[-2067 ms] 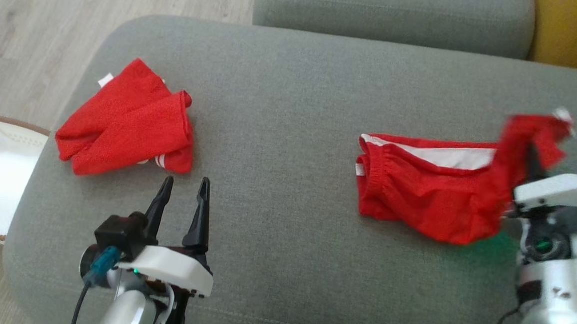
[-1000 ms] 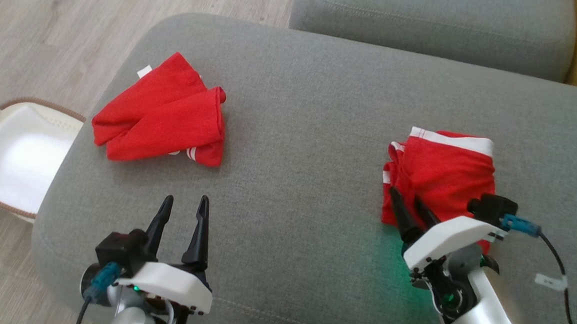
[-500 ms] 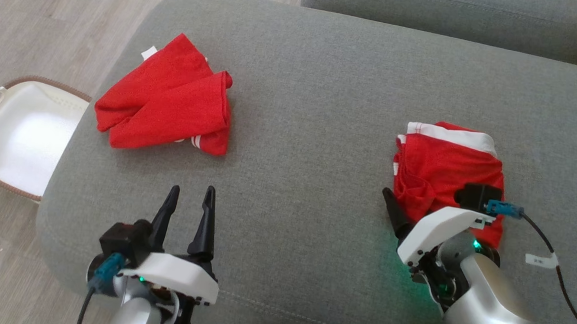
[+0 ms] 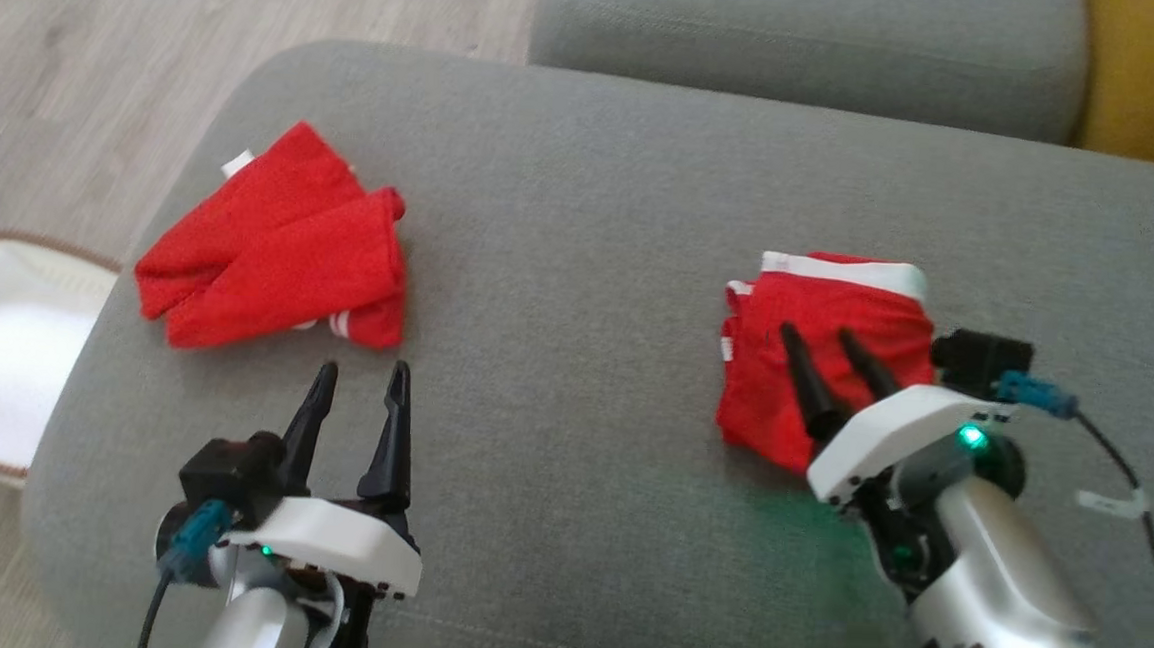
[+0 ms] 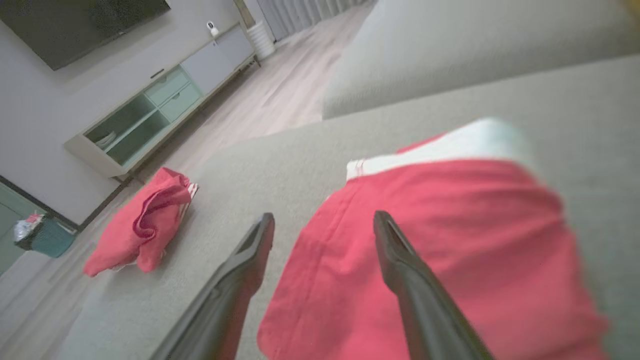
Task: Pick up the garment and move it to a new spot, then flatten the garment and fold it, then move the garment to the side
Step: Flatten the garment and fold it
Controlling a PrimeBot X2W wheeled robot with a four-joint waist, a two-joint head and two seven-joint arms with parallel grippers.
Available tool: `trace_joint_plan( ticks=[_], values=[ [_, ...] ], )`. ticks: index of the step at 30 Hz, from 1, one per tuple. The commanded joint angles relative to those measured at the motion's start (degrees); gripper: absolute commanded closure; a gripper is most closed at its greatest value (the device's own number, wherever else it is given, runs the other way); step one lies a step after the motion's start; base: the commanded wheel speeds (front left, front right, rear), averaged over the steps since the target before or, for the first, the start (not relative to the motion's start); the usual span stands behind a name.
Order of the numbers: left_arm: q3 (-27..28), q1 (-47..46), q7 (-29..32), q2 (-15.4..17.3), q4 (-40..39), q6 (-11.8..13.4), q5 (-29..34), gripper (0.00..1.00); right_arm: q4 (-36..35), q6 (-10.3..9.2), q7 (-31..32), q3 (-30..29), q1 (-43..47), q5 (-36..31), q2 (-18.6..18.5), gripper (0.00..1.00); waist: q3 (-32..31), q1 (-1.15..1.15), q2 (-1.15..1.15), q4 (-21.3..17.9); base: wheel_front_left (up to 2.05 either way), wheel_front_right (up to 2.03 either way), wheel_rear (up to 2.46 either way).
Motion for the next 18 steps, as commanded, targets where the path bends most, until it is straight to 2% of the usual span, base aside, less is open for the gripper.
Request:
trace_joint_plan(
  ticks=[1,6,9,13,18],
  values=[
    [2.01,-1.82,-0.7,0.31,-2.2,-0.09,0.5,0.0,-2.67,0.39,-1.03,0.81,-0.44,-1.15,-0.61,0.0,-1.22,0.0,0.0,-1.38,0.0,0.0,0.0],
    [3.02,-1.86,-0.7,0.31,-3.45,-0.07,0.91,0.0,-7.41,0.39,-4.63,-1.99,1.82,-7.82,-3.21,0.0,-2.56,0.0,0.0,-3.59,0.0,0.0,0.0],
    [3.28,-1.82,-0.7,0.31,-4.31,-0.08,0.9,0.0,-10.64,0.39,-7.41,-4.16,3.61,-14.47,-4.36,0.0,-2.92,0.0,0.0,-4.63,0.0,0.0,0.0],
    [3.52,-1.69,-0.7,0.31,-5.39,-0.1,0.74,0.0,-15.51,0.39,-10.65,-9.22,7.09,-22.37,-3.68,0.0,-3.04,0.0,0.0,-5.97,0.0,0.0,0.0],
    [3.25,-0.37,-0.7,0.31,-7.31,0.36,0.32,0.0,-22.21,0.39,-13.75,-16.23,13.69,-31.73,-0.22,0.0,-2.83,0.0,0.0,-8.03,0.0,0.0,0.0]
  ],
)
